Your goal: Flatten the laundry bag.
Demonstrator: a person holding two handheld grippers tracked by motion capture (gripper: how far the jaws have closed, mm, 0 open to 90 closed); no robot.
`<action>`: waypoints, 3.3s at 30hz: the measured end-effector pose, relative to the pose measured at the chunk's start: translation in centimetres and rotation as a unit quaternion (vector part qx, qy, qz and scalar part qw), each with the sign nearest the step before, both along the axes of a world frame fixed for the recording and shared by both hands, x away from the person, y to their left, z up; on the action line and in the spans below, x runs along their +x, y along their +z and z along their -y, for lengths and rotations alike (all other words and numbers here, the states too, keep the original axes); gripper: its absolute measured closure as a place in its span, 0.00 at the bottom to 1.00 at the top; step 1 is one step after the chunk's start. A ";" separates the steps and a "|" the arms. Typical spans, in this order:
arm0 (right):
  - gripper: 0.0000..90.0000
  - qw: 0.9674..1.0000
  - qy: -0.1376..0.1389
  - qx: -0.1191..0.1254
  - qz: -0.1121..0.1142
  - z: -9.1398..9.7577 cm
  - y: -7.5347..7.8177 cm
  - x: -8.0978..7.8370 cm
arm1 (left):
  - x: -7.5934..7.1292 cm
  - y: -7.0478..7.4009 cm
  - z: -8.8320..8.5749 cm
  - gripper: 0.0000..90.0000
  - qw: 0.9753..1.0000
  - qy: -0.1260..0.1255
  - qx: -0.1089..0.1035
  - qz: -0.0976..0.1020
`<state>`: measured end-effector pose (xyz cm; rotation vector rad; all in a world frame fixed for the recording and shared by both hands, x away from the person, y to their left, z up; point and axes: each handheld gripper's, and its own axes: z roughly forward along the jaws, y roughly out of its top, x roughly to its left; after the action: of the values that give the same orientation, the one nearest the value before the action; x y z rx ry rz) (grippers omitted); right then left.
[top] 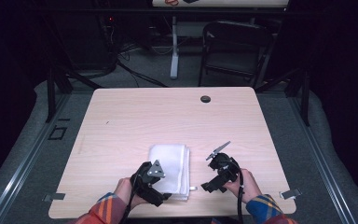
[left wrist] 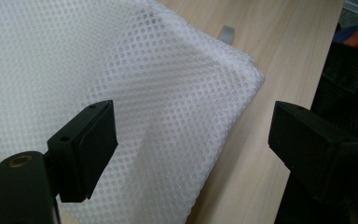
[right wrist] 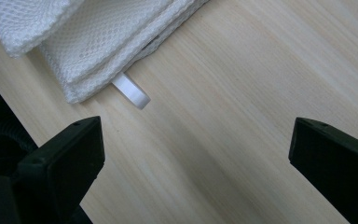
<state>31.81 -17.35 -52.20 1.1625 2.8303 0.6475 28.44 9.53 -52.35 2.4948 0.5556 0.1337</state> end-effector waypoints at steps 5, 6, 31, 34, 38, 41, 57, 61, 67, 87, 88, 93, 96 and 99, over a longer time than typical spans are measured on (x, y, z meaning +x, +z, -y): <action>0.04 1.000 -0.011 0.007 -0.003 0.3 -0.1 -0.2 | 0.5 -0.6 1.0 0.21 1.000 -0.015 0.016 -0.001; 0.05 1.000 -0.010 0.007 -0.002 0.3 -0.2 -0.2 | 0.5 -0.8 1.2 0.23 1.000 -0.014 0.020 0.000; 0.13 0.999 0.047 -0.020 -0.012 -3.8 -1.2 -0.3 | 1.0 -2.8 3.0 0.60 0.997 -0.025 0.073 -0.005; 0.15 0.999 0.047 -0.019 -0.012 -3.9 -1.3 -0.3 | 1.2 -2.9 2.7 0.65 0.998 -0.023 0.065 -0.015; 0.15 0.999 0.049 -0.017 -0.011 -4.0 -1.3 -0.4 | 1.4 -2.8 2.5 0.72 0.998 -0.018 0.056 -0.024; 0.16 0.999 0.050 -0.018 -0.010 -4.0 -1.2 -0.4 | 1.6 -2.7 2.3 0.78 0.998 -0.018 0.048 -0.030; 0.63 0.998 0.067 -0.002 0.000 -4.7 -0.9 -1.0 | 1.7 -1.8 1.8 0.91 0.999 -0.029 0.030 -0.016; 0.81 0.997 0.082 -0.004 0.009 -5.5 -1.0 -1.2 | 1.7 -1.4 1.6 0.92 0.999 -0.026 0.018 -0.014; 0.94 0.996 0.087 0.006 0.011 -7.0 -1.7 -1.4 | 1.8 -1.1 1.4 0.92 1.000 -0.026 0.007 -0.011; 1.00 0.996 0.069 0.046 0.023 -7.1 -2.1 -1.0 | 1.9 -0.3 0.7 0.92 1.000 -0.018 -0.019 -0.002; 1.00 0.996 0.070 0.041 0.025 -7.1 -2.2 -1.0 | 1.9 -0.2 0.7 0.92 1.000 -0.019 -0.019 -0.003; 1.00 0.996 0.069 0.040 0.031 -7.3 -2.7 -0.9 | 1.9 0.0 0.6 0.92 1.000 -0.018 -0.022 0.001; 1.00 0.996 0.072 0.031 0.030 -7.8 -3.2 -0.9 | 1.9 0.1 0.4 0.92 1.000 -0.019 -0.020 0.003; 1.00 0.996 0.084 0.005 0.027 -7.9 -3.3 -0.8 | 1.9 0.3 0.1 0.92 1.000 -0.010 -0.022 0.006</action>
<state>30.98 -9.45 -55.46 0.9004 2.9040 0.6902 30.31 9.39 -52.03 2.4548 0.5227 0.1267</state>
